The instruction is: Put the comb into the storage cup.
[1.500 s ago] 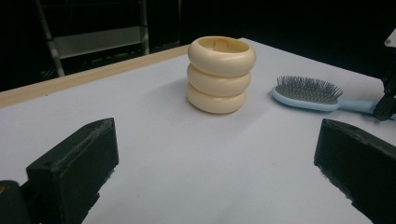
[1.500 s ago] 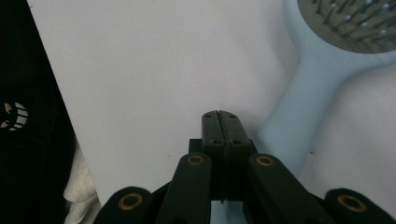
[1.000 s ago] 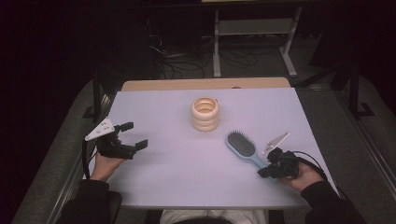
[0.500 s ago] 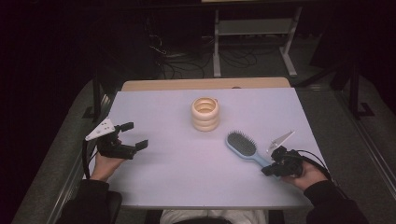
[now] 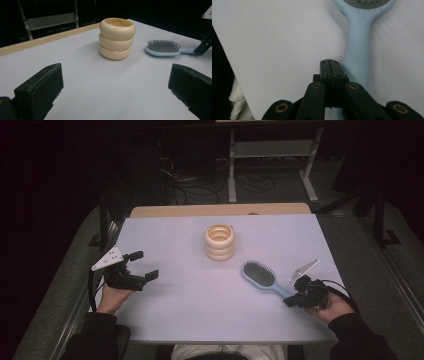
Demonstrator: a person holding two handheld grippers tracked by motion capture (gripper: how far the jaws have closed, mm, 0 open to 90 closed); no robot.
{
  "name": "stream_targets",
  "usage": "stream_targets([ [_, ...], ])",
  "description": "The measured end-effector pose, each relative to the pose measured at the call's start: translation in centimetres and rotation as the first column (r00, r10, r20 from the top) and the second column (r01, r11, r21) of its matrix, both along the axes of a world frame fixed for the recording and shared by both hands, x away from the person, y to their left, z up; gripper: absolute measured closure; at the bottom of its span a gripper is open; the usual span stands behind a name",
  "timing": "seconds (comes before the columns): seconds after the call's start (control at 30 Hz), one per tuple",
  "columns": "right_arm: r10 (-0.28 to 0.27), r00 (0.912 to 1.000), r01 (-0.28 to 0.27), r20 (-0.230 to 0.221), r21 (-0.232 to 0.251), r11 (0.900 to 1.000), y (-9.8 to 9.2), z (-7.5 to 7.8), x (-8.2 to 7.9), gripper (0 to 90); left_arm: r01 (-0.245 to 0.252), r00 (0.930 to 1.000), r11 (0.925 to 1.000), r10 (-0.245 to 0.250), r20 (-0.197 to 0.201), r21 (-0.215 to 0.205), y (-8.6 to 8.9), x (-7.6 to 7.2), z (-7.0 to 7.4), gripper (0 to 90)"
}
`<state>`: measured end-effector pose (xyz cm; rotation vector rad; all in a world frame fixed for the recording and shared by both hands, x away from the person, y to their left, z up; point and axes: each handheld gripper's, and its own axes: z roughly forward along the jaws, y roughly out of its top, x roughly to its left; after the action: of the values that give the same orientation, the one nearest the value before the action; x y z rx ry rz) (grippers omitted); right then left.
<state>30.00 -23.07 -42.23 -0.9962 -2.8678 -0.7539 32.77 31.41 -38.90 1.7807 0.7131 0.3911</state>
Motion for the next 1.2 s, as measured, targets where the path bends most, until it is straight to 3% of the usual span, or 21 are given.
stream_targets([
  [0.77, -0.062, 0.9981, 0.062, 0.001, 0.016, 0.998, -2.4, 0.5, -0.1, 88.6, -0.002, 1.0000, 1.0000, 0.002, 0.004, 0.002, 0.0, 0.0, 0.0, 0.0],
  [1.03, -0.099, 0.9946, 0.097, 0.032, 0.046, 0.994, -3.8, 1.3, -0.4, 88.6, -0.003, 1.0000, 1.0000, 0.003, 0.004, 0.001, 0.0, 0.0, 0.0, 0.0],
  [1.2, -0.108, 0.9928, 0.107, 0.050, 0.040, 0.994, -4.2, 1.7, -0.5, 87.7, -0.006, 1.0000, 1.0000, 0.006, 0.000, 0.006, 0.0, -0.1, 0.0, 0.0],
])
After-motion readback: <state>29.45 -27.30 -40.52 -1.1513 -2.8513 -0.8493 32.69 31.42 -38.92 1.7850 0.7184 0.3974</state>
